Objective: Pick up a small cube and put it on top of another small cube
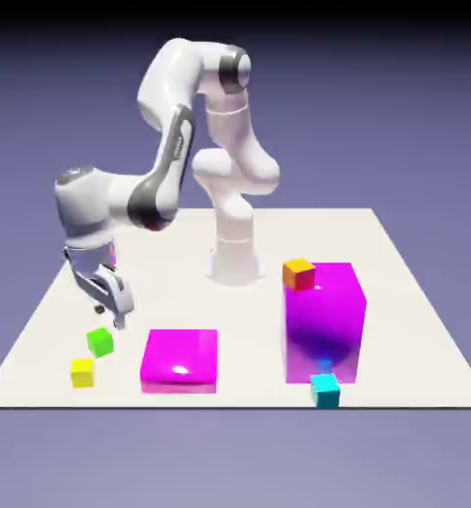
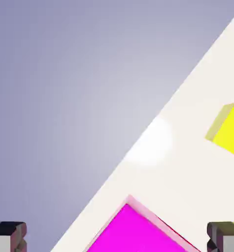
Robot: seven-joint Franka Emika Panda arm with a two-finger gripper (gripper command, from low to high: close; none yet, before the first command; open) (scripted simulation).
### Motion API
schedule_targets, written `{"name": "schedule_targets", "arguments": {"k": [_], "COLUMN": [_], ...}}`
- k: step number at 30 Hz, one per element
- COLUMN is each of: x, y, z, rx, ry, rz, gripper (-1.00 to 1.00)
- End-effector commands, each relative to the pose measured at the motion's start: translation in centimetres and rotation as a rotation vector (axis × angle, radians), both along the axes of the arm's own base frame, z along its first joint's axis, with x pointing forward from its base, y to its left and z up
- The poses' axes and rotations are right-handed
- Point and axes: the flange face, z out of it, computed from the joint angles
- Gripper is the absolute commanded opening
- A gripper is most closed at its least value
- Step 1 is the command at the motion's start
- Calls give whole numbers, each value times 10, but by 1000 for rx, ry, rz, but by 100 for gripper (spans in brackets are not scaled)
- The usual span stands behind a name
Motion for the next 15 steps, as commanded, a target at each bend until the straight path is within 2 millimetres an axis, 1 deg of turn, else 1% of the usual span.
{"name": "schedule_targets", "arguments": {"k": [1, 5, 9, 10, 11, 14, 15], "x": [-2, -13, -34, -39, -39, -42, -42], "y": [-13, -61, -106, -114, -114, -91, -90], "z": [-11, -55, -101, -111, -111, -173, -175], "rx": [28, 146, 269, 295, 295, 295, 295], "ry": [26, 126, 221, 239, 239, 239, 239], "rz": [-38, -187, -329, -357, -357, -357, -357], "gripper": [0, 0, 0, 0, 0, 0, 0]}}
